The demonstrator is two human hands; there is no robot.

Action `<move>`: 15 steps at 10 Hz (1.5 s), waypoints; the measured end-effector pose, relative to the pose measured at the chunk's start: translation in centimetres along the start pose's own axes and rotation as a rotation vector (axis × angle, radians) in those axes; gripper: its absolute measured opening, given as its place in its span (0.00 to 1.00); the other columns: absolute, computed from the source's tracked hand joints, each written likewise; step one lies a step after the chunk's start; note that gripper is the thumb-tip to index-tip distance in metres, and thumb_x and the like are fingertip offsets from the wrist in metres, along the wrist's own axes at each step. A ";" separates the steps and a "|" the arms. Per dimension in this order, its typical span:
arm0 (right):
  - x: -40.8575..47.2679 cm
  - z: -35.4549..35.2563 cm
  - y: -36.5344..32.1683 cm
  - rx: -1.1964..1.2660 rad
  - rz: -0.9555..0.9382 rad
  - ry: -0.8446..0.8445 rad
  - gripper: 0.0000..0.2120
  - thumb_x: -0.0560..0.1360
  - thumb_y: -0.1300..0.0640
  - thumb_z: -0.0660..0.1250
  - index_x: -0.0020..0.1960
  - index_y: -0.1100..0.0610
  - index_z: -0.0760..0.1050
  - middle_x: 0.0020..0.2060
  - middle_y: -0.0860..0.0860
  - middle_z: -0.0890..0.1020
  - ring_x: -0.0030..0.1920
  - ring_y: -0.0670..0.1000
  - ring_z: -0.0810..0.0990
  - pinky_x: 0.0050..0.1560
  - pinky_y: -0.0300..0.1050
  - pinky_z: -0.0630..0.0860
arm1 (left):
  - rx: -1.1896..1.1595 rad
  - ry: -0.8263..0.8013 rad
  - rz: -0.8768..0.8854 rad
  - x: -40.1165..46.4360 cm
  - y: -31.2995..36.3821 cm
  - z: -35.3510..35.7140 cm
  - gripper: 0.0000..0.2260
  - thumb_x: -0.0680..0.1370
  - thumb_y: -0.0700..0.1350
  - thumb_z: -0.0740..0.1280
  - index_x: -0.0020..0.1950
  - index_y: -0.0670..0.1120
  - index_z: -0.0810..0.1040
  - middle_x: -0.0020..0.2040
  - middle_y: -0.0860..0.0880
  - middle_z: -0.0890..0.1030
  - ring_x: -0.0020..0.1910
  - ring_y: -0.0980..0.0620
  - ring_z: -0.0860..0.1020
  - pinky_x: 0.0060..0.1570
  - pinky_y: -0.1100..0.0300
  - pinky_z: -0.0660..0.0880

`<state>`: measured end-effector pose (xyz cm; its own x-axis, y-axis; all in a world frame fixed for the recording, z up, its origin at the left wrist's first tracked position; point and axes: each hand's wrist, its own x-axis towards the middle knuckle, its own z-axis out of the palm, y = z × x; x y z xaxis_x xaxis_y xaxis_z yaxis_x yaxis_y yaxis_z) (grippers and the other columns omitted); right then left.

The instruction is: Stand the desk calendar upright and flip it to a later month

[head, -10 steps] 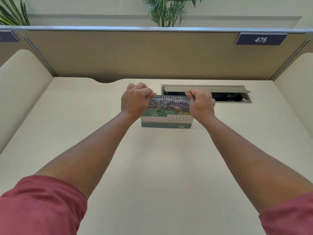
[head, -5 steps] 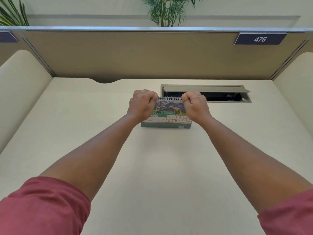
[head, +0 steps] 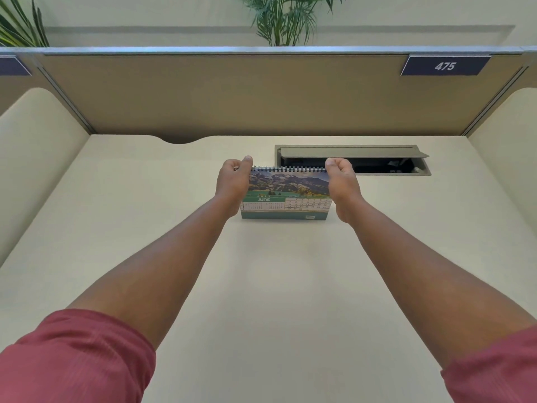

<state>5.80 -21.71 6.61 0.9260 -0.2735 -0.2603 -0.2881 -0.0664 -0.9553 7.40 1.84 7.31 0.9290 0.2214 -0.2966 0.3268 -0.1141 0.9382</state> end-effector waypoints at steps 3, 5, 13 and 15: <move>0.3 -0.3 -0.1 0.048 0.114 -0.012 0.15 0.81 0.40 0.63 0.60 0.50 0.73 0.65 0.57 0.80 0.67 0.60 0.77 0.69 0.60 0.73 | 0.045 0.014 -0.093 0.8 -0.6 -0.8 0.35 0.73 0.70 0.69 0.60 0.40 0.72 0.62 0.38 0.83 0.60 0.41 0.83 0.60 0.45 0.79; 0.2 -0.4 -0.2 0.007 0.119 -0.025 0.17 0.81 0.36 0.61 0.58 0.48 0.73 0.57 0.55 0.84 0.58 0.56 0.81 0.44 0.47 0.71 | 0.113 0.009 -0.092 0.6 -0.4 -1.1 0.36 0.73 0.73 0.67 0.61 0.42 0.74 0.59 0.41 0.84 0.56 0.43 0.83 0.51 0.49 0.77; -1.7 -1.4 0.3 -0.037 -0.040 0.018 0.36 0.80 0.32 0.59 0.80 0.51 0.61 0.76 0.55 0.72 0.74 0.58 0.71 0.69 0.55 0.70 | 0.325 0.154 -0.002 -2.0 0.9 -1.8 0.41 0.74 0.79 0.48 0.52 0.42 0.77 0.52 0.44 0.82 0.48 0.41 0.78 0.45 0.48 0.74; -3.5 -2.5 -4.6 -0.280 -0.360 0.124 0.36 0.82 0.35 0.58 0.83 0.53 0.58 0.82 0.53 0.64 0.80 0.55 0.62 0.79 0.60 0.62 | 0.638 0.295 0.465 -3.4 5.3 -2.5 0.34 0.79 0.72 0.53 0.68 0.47 0.77 0.68 0.44 0.78 0.67 0.40 0.75 0.64 0.41 0.69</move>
